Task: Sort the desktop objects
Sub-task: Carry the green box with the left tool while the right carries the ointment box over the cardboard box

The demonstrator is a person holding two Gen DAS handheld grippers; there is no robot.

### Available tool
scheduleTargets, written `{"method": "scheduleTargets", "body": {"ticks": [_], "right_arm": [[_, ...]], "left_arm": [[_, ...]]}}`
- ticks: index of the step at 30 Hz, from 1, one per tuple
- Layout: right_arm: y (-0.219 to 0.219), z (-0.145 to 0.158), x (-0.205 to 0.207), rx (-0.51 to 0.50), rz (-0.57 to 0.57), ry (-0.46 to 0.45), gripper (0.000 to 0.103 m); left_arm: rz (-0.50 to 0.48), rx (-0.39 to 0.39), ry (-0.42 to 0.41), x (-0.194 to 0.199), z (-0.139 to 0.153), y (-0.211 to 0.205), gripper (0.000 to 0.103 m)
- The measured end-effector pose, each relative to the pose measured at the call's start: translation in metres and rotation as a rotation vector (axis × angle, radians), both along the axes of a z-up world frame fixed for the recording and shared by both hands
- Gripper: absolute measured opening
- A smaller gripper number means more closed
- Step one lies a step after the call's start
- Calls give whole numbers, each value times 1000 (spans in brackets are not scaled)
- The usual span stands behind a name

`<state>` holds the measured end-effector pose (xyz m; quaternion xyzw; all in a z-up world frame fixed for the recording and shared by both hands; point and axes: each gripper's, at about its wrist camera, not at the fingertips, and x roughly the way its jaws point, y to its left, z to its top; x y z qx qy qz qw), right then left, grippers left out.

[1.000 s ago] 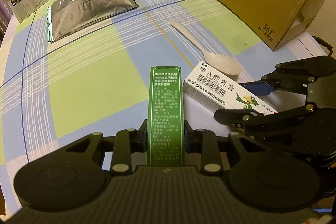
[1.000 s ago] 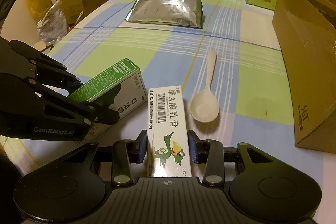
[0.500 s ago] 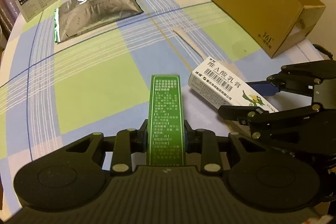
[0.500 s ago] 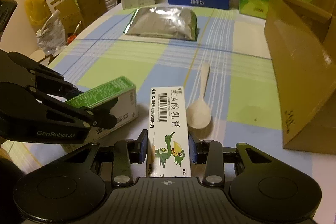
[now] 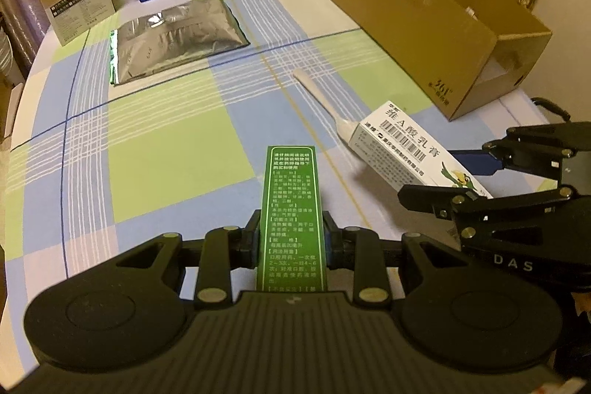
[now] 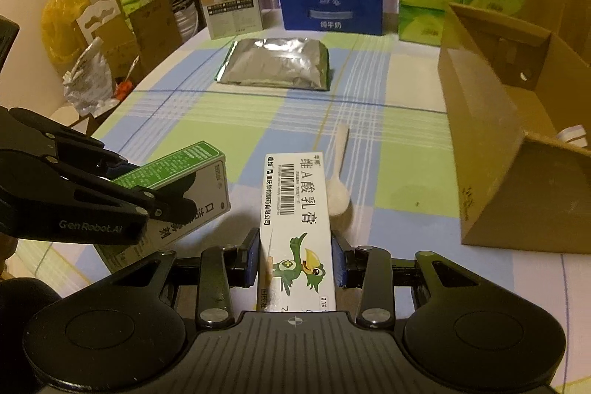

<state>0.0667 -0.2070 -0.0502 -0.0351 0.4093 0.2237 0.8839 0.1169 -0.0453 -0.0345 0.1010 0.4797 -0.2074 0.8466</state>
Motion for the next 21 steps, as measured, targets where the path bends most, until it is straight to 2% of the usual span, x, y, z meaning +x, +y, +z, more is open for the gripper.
{"method": "scheduleTargets", "body": {"ticks": [9,21], "right_arm": [[-11,18,-8,17,-26,-36,35],[-33,36,-11,27,-80,-70,35]], "left_arm": [[35,-48,-39,-15,25,-8,25],[41,-91,-68,-29,43,-27,25]]}}
